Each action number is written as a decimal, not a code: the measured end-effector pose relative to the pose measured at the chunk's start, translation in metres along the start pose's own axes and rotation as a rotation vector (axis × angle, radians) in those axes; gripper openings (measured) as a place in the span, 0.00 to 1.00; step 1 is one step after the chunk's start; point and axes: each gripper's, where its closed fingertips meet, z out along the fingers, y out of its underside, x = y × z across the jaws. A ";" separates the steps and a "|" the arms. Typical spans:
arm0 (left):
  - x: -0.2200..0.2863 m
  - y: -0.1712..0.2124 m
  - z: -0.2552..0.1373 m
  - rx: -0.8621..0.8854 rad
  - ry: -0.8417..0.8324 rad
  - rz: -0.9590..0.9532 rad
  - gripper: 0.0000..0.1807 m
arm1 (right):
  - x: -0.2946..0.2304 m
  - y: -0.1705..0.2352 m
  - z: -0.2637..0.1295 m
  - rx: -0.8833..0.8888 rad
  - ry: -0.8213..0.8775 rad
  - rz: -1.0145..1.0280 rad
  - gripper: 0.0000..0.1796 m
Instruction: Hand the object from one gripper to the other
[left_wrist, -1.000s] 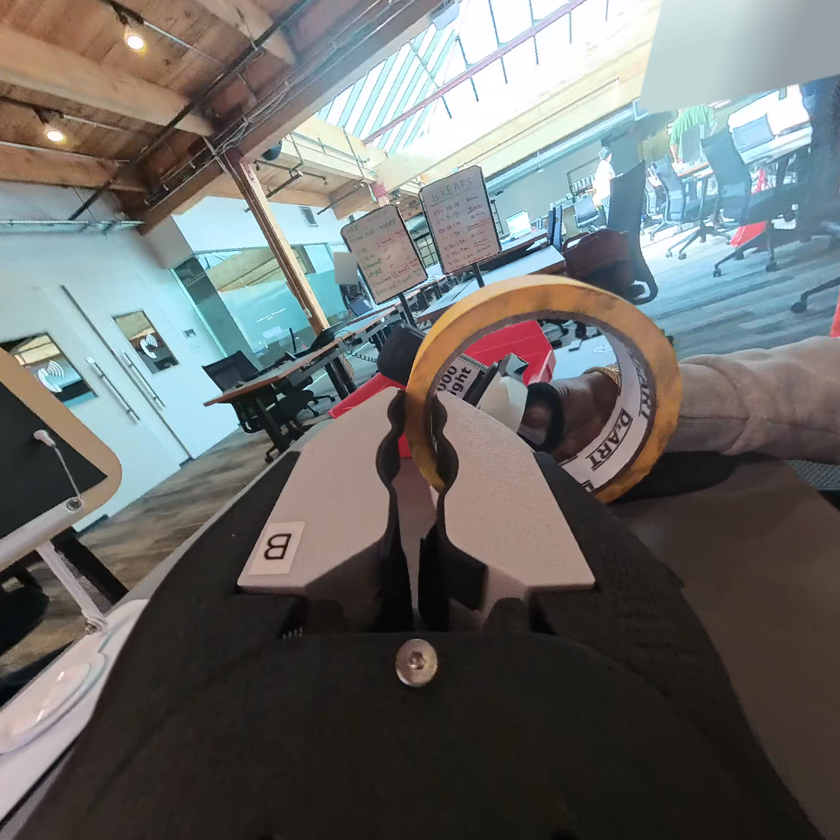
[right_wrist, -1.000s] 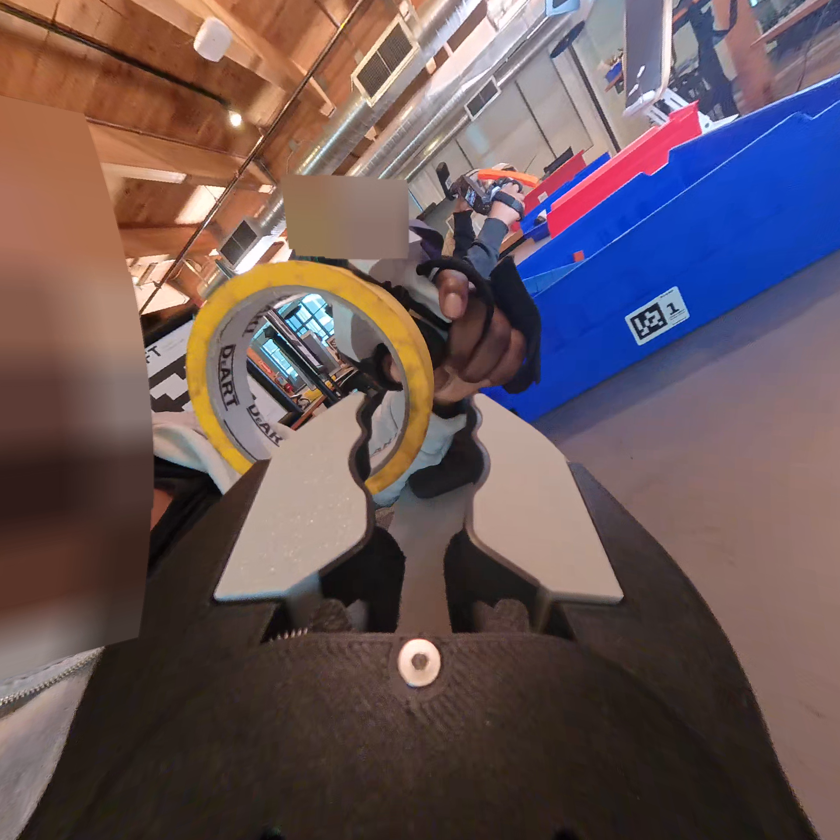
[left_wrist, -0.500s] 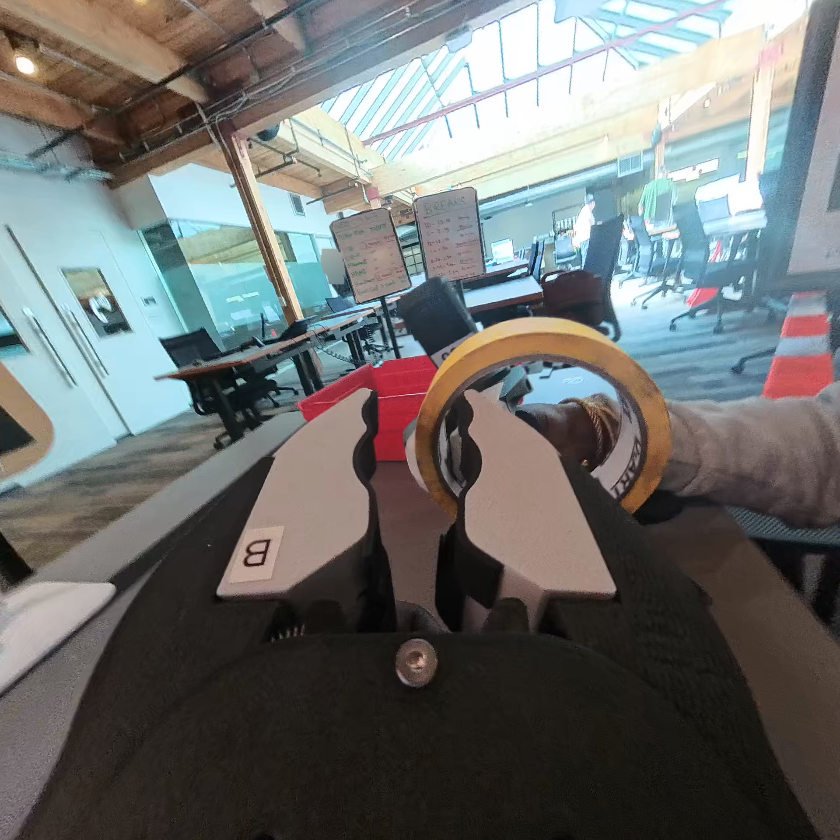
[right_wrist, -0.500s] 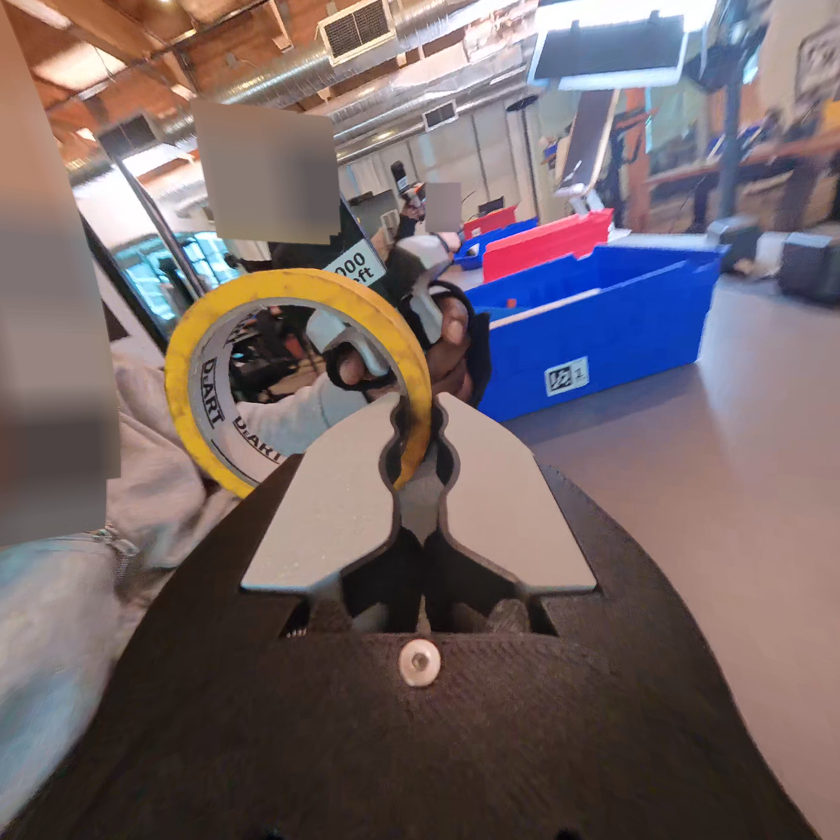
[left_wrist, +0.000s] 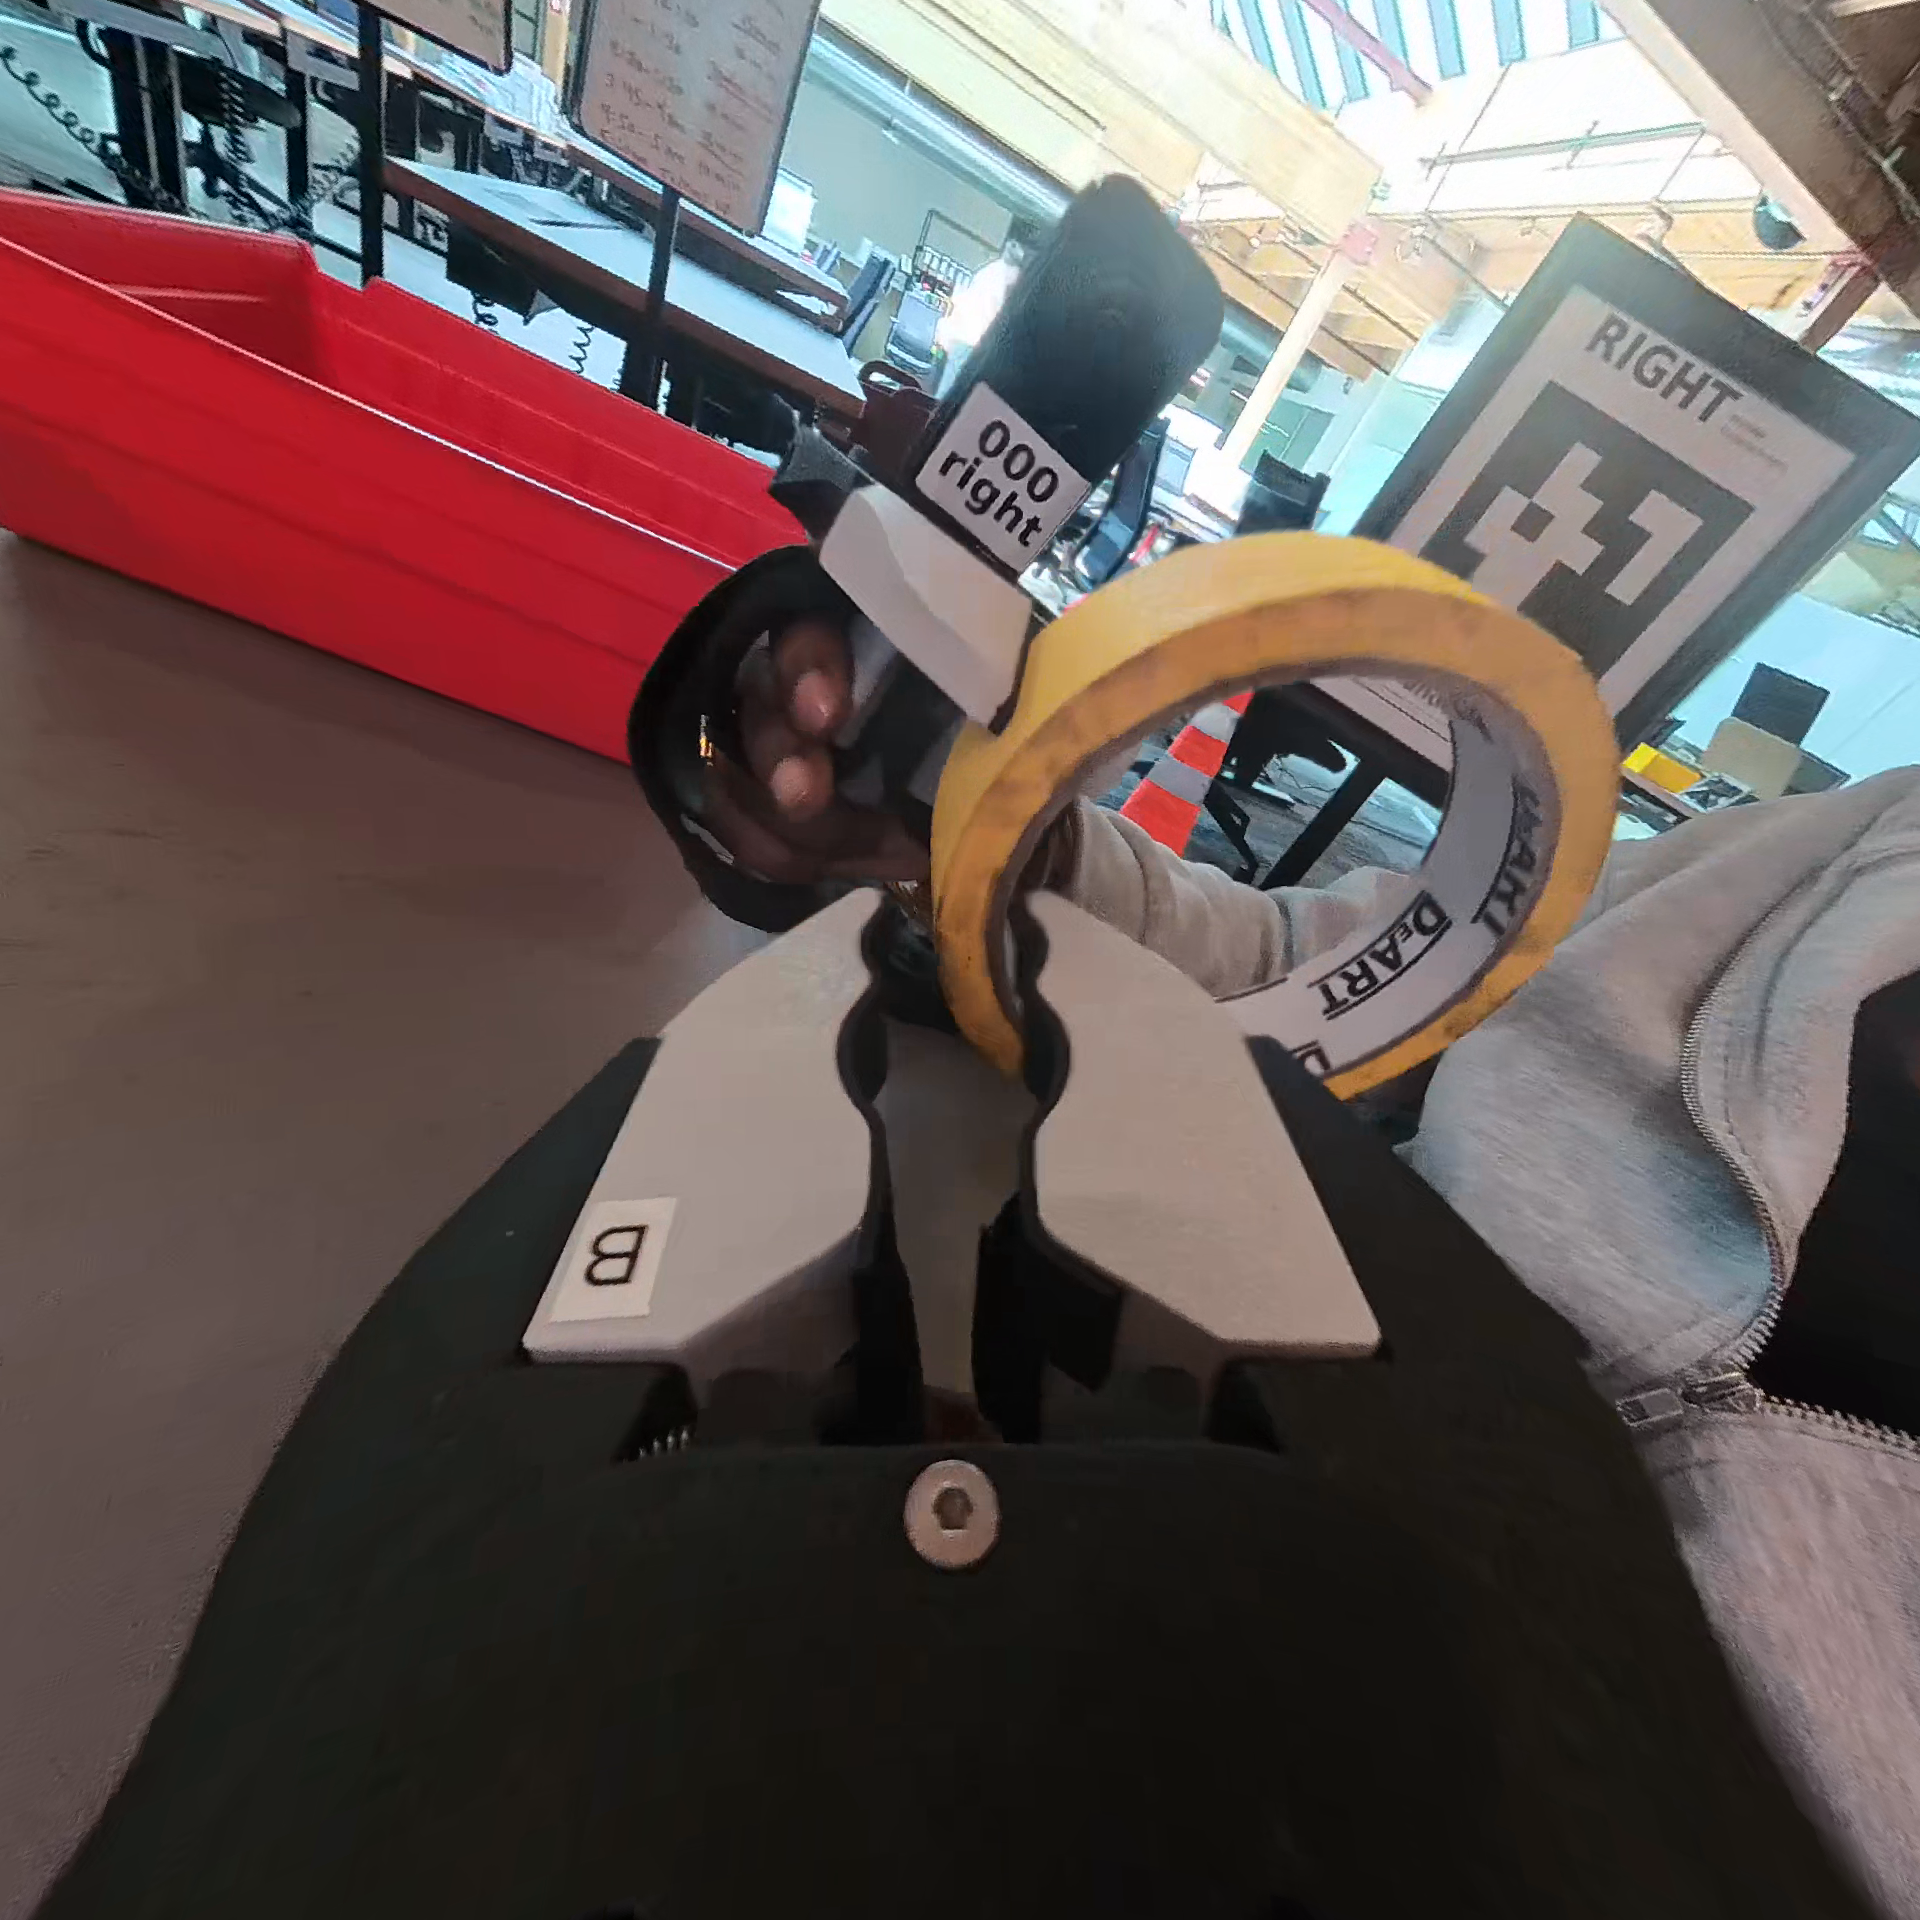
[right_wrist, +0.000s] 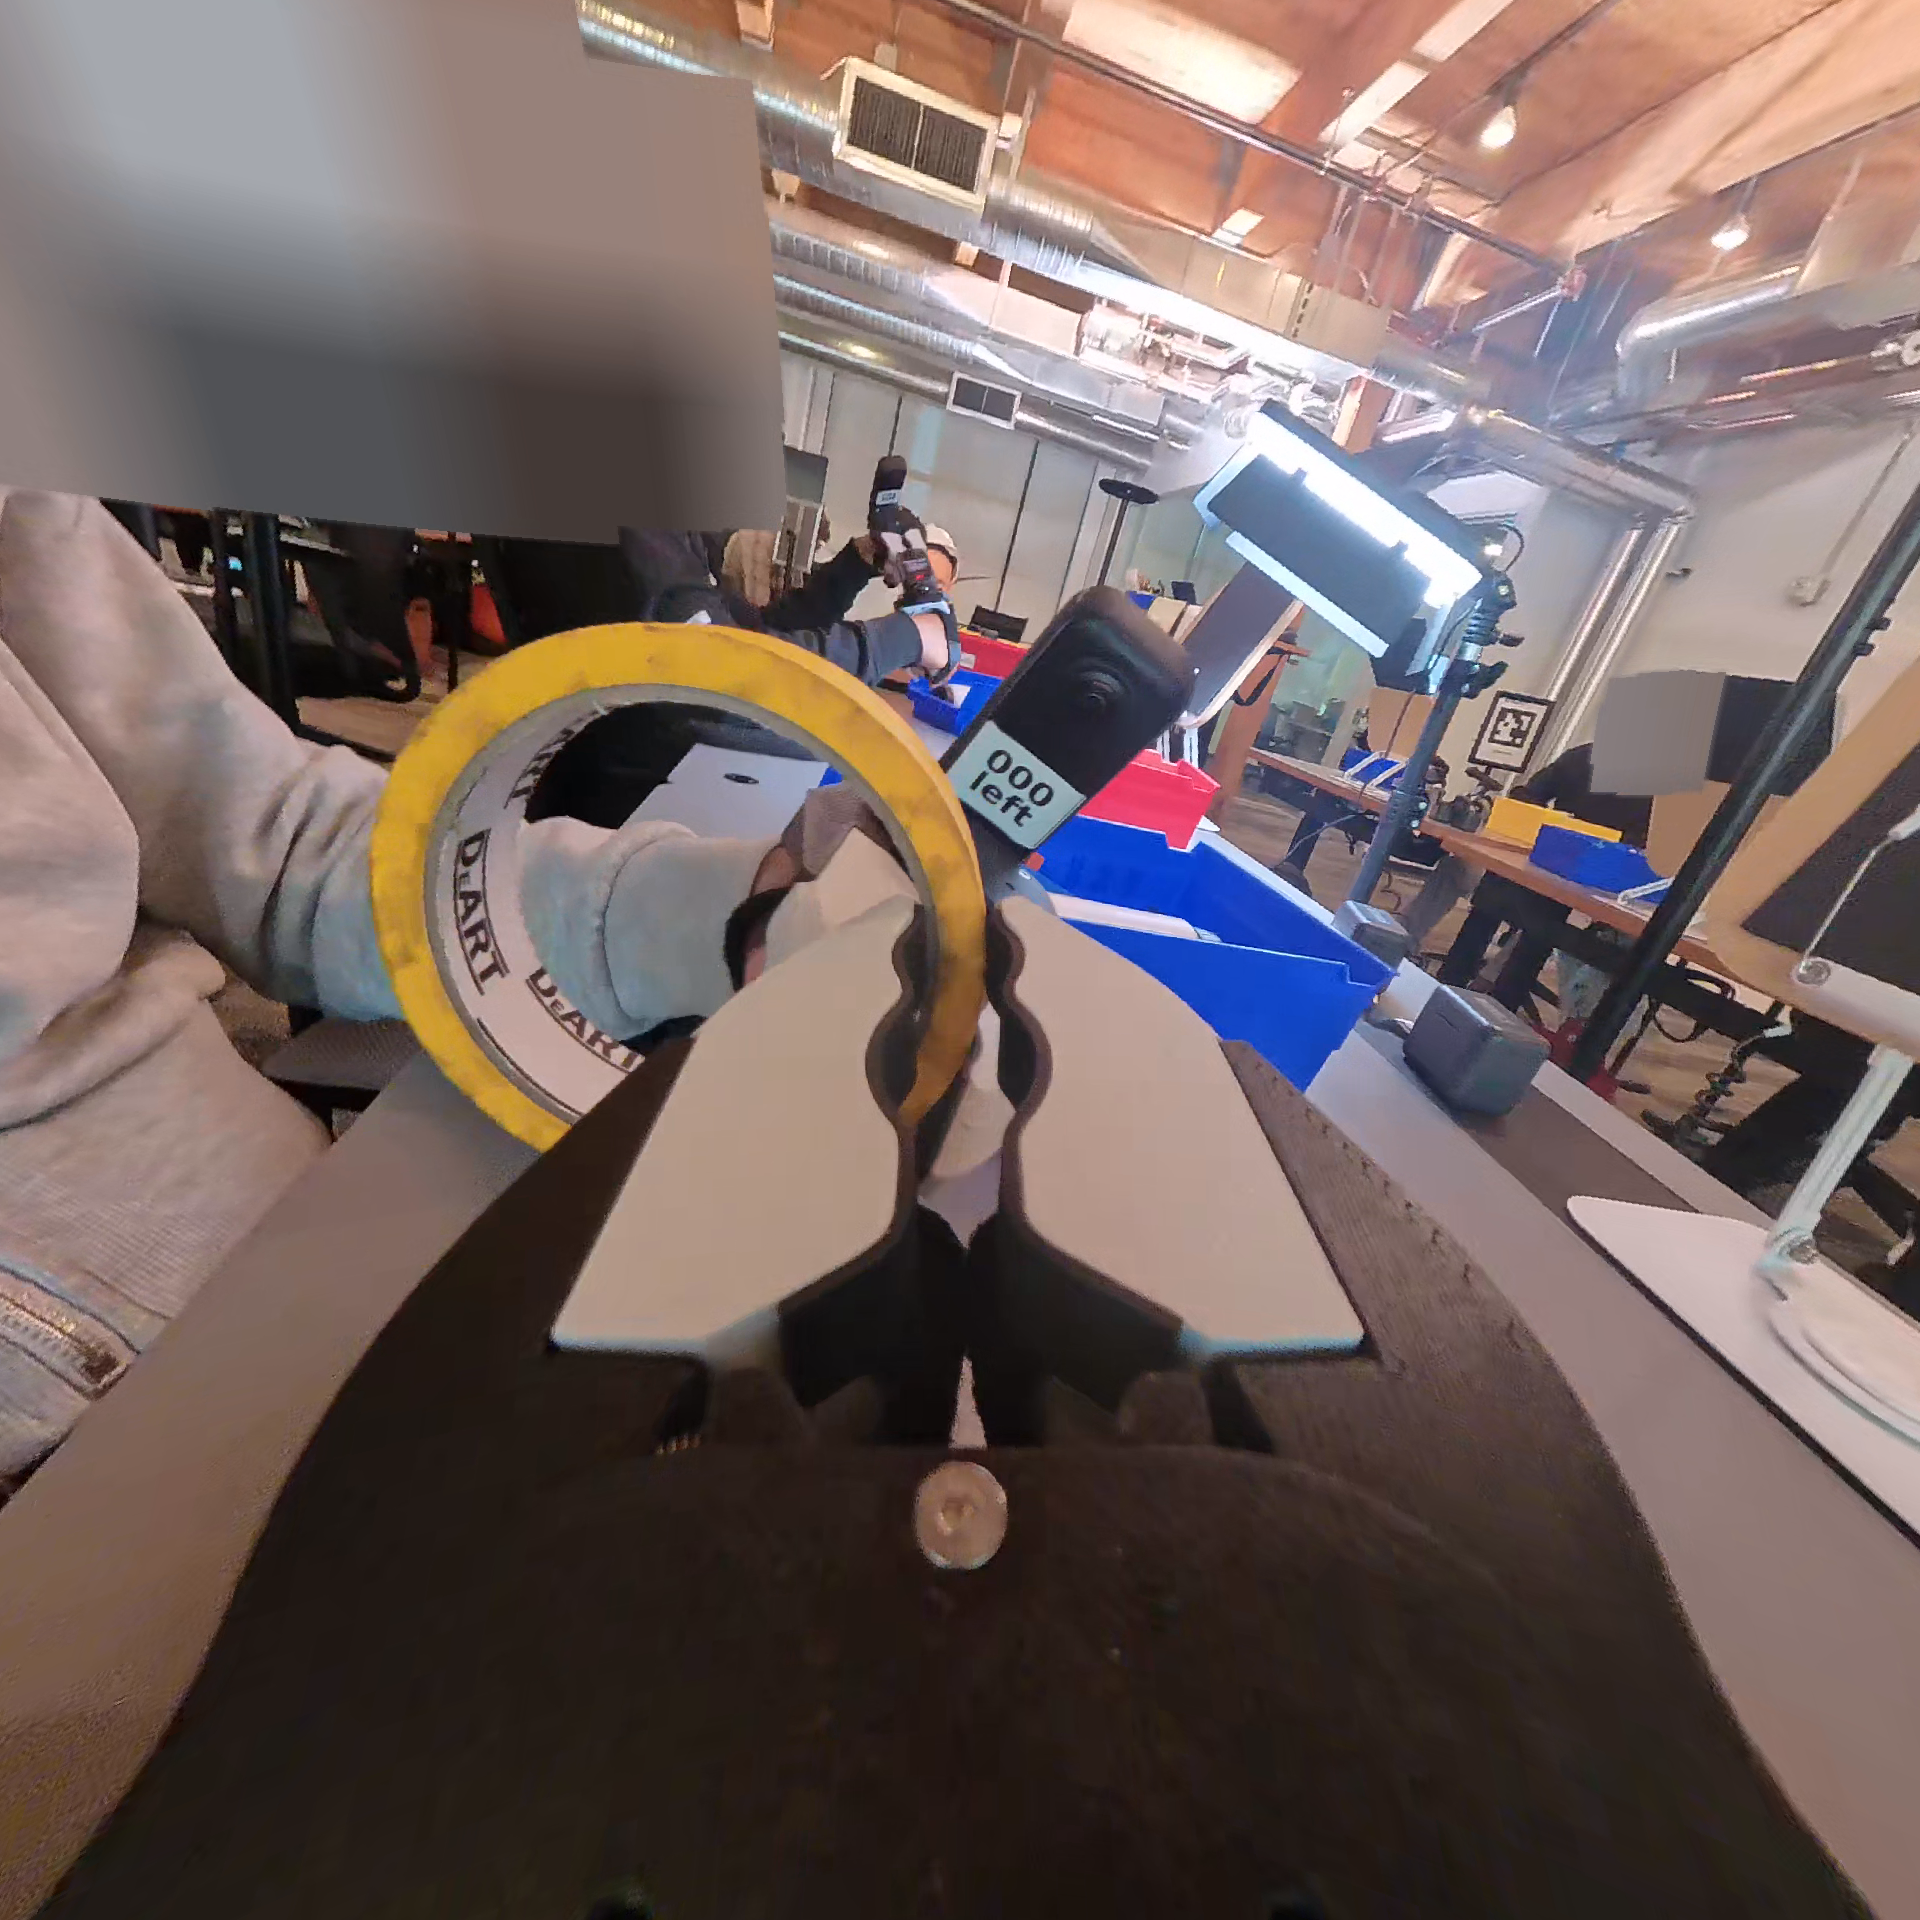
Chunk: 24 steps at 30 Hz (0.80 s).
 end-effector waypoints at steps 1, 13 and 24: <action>0.002 0.000 -0.001 -0.003 0.016 0.000 0.07 | -0.001 0.001 0.001 -0.008 -0.004 -0.011 0.06; -0.016 -0.036 -0.029 0.139 -0.307 0.490 0.06 | 0.022 0.012 -0.001 0.043 0.005 0.543 0.32; -0.007 -0.044 -0.031 0.126 -0.417 0.848 0.06 | -0.012 0.052 0.012 -0.154 -0.243 0.989 0.12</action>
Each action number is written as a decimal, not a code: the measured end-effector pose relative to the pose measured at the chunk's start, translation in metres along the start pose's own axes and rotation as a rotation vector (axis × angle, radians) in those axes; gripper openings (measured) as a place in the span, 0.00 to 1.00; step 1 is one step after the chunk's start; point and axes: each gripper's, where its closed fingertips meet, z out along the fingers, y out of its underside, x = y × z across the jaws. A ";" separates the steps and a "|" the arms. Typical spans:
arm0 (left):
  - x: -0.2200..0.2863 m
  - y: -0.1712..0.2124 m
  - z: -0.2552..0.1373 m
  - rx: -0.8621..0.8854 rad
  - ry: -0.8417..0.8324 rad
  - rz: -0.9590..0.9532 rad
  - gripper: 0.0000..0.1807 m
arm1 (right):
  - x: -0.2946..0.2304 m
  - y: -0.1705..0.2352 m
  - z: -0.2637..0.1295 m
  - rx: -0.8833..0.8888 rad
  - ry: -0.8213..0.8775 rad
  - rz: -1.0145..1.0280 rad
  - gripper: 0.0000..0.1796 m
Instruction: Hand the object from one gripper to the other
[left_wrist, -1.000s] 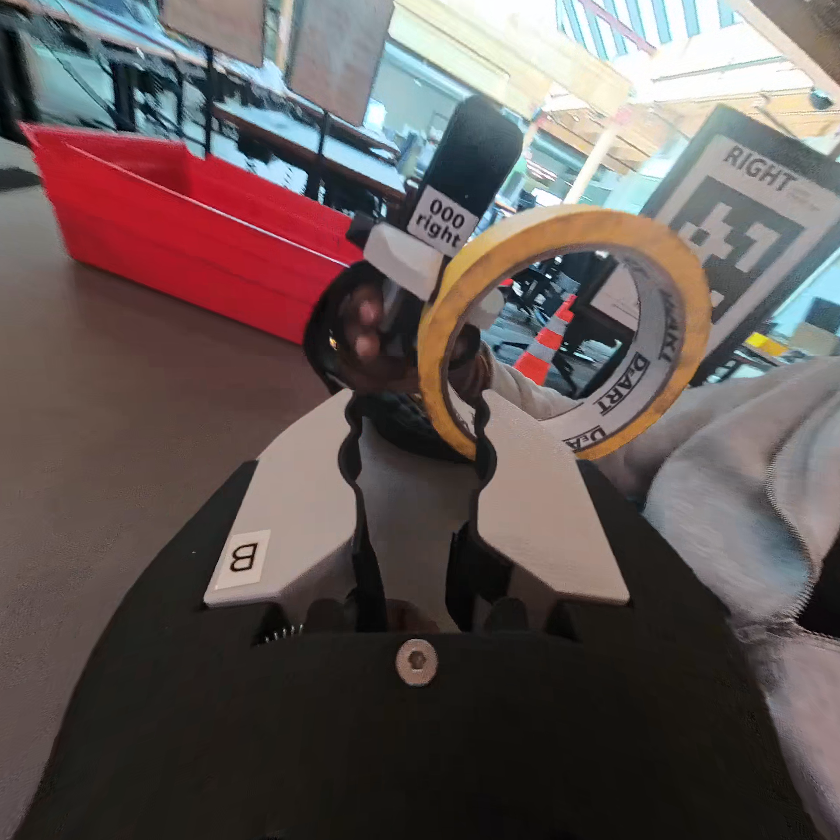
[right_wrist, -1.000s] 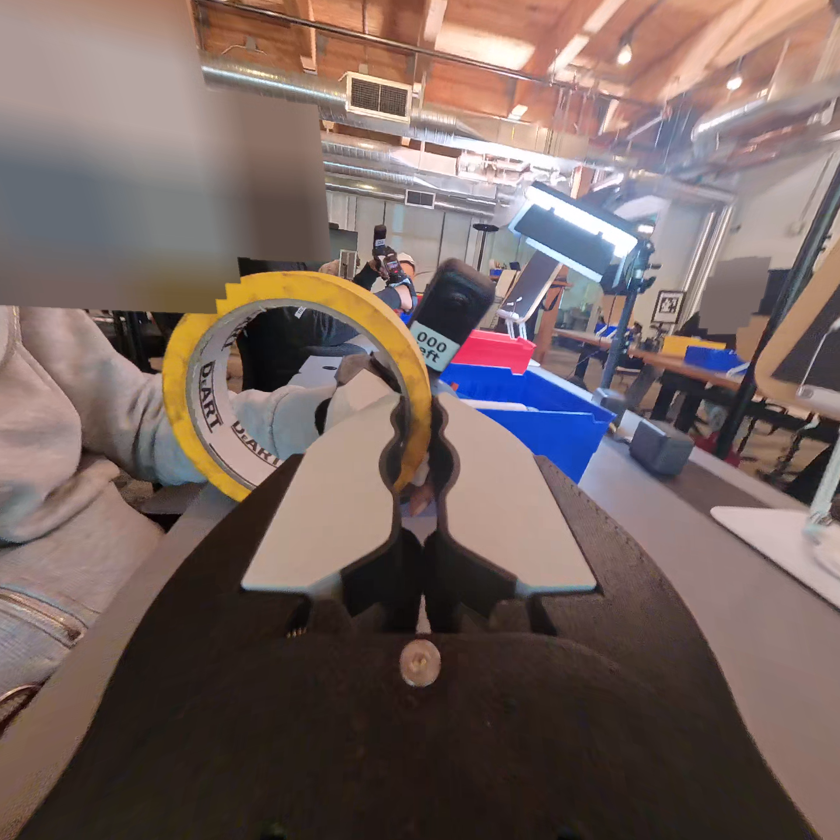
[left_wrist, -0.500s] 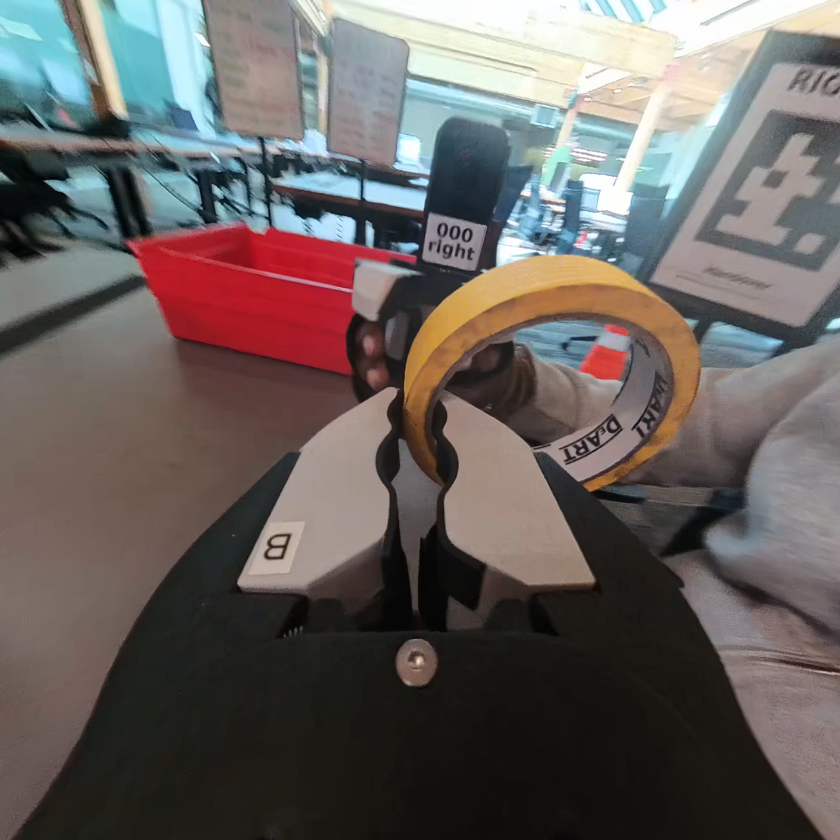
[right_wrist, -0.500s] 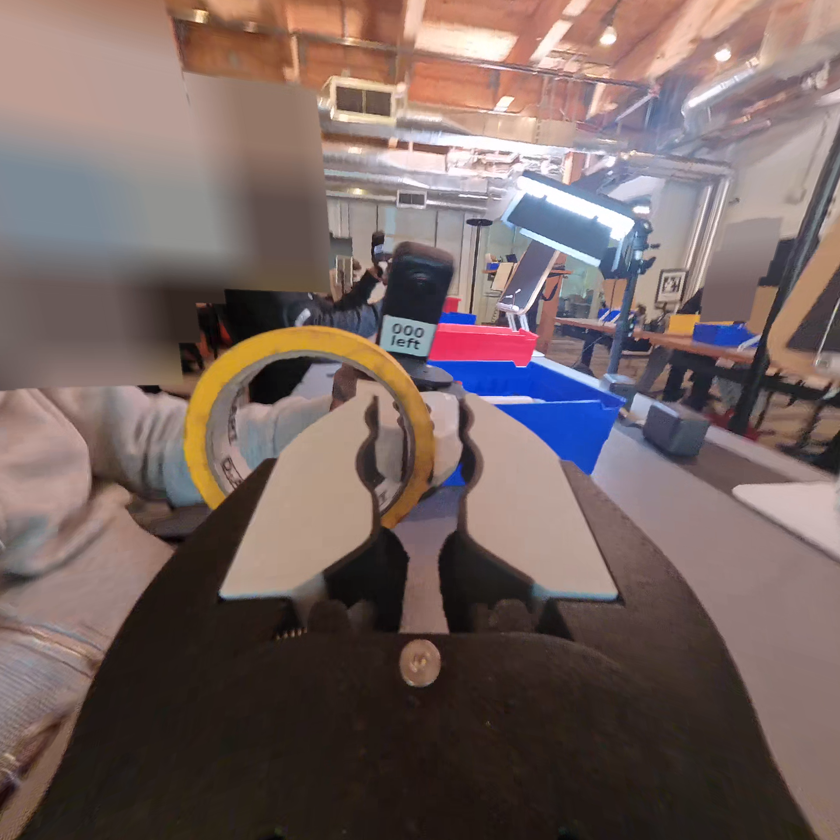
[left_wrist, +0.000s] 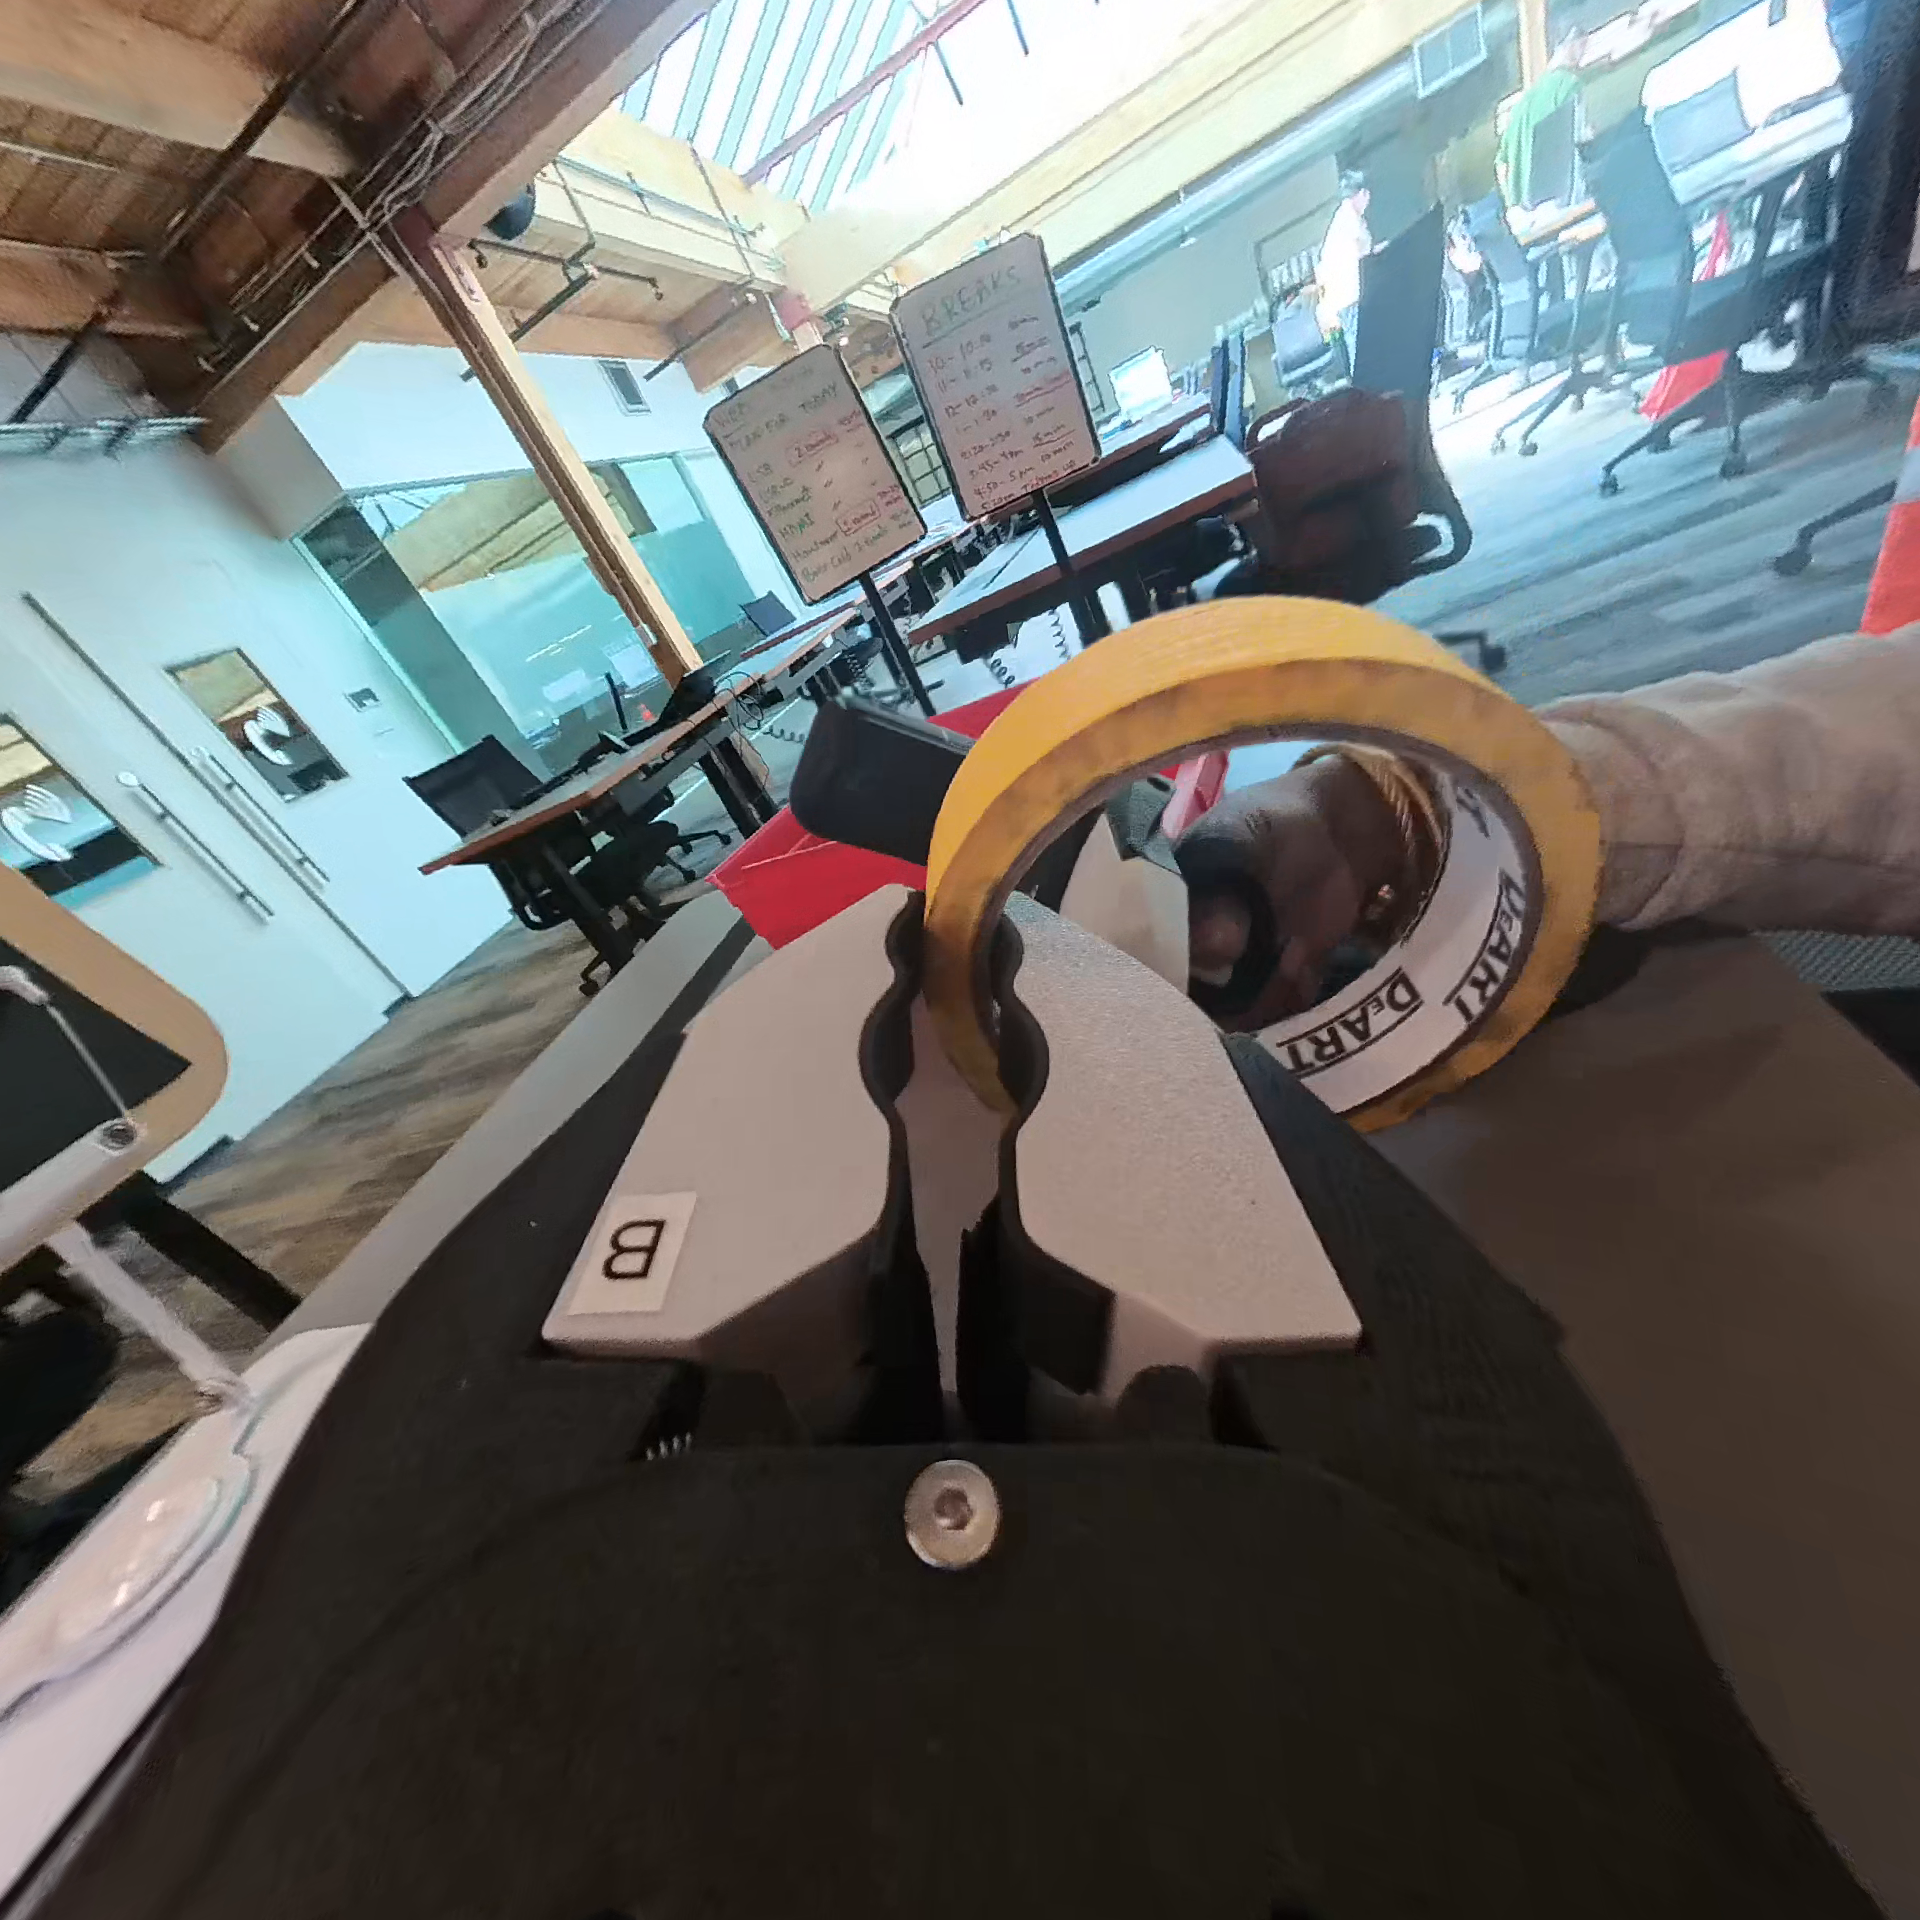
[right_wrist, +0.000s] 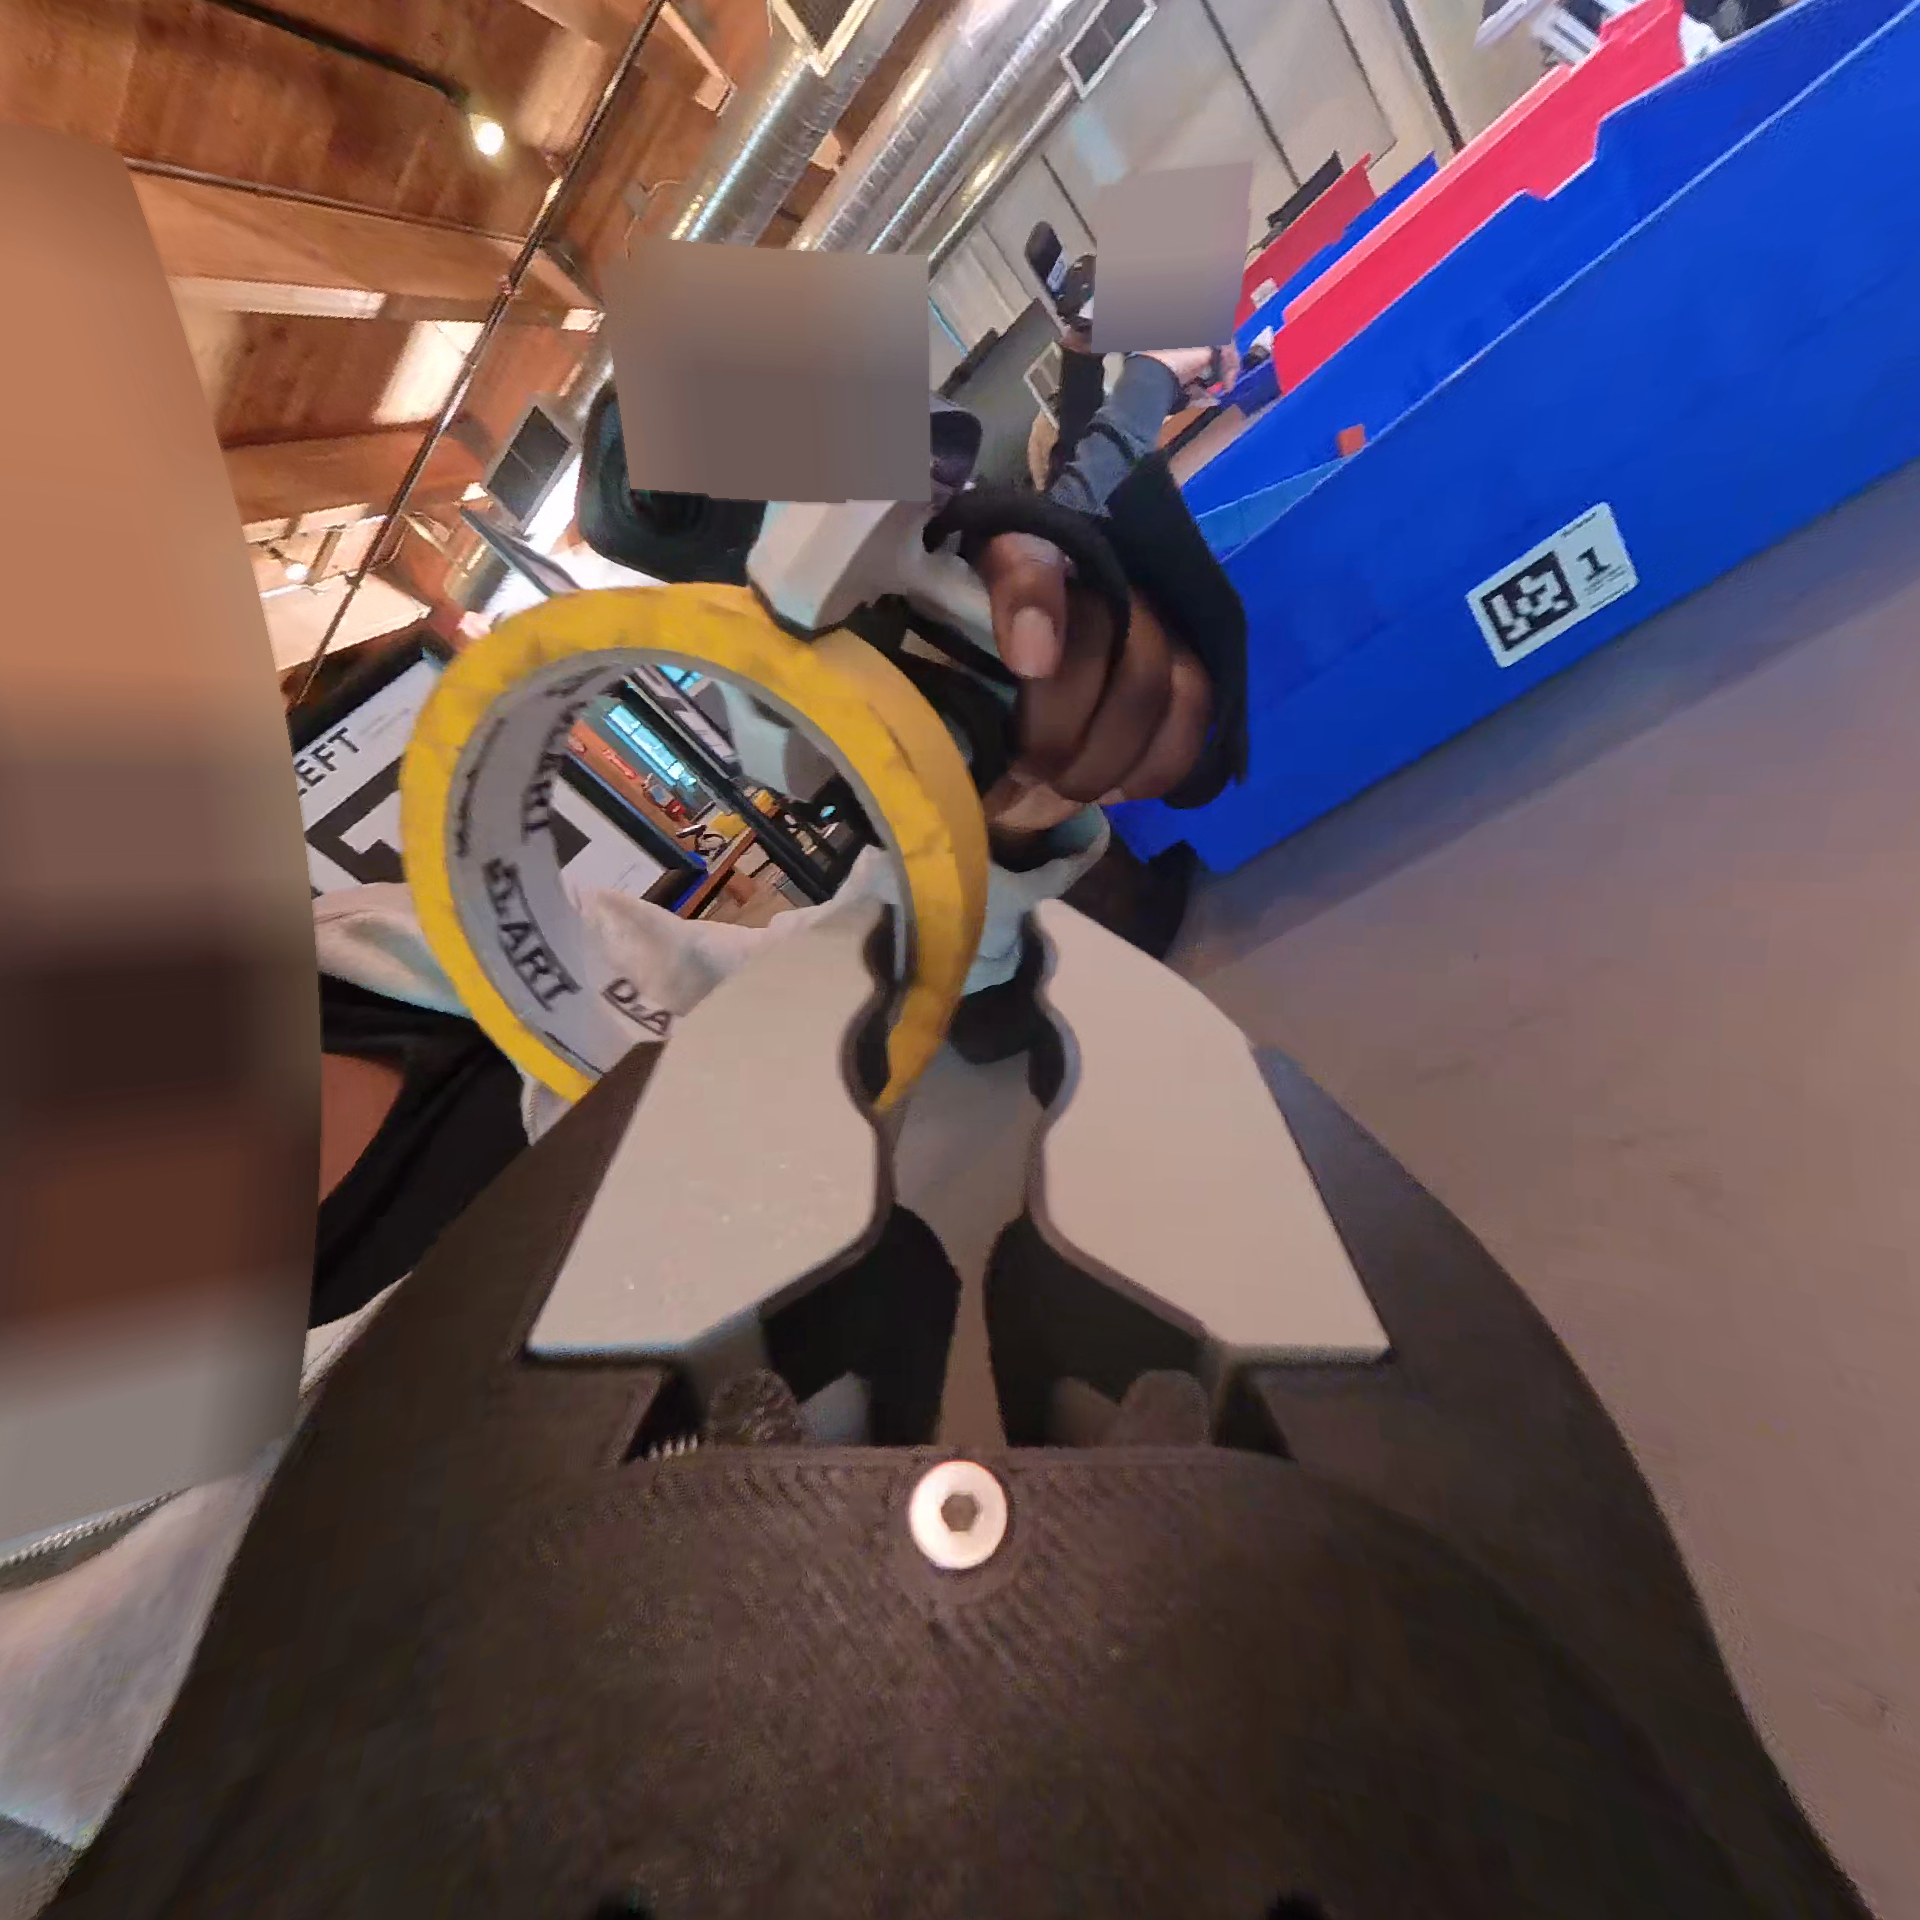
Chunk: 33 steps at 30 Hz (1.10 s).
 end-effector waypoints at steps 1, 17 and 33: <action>0.000 0.002 0.001 -0.011 -0.005 0.018 0.06 | -0.001 0.001 0.000 -0.004 -0.008 -0.003 0.08; 0.036 0.026 0.013 -0.132 0.356 -0.893 0.25 | -0.025 -0.033 -0.014 0.121 0.245 -0.847 0.06; 0.035 0.034 0.012 -0.177 0.284 -0.663 0.06 | -0.035 -0.039 -0.011 0.177 0.298 -0.968 0.17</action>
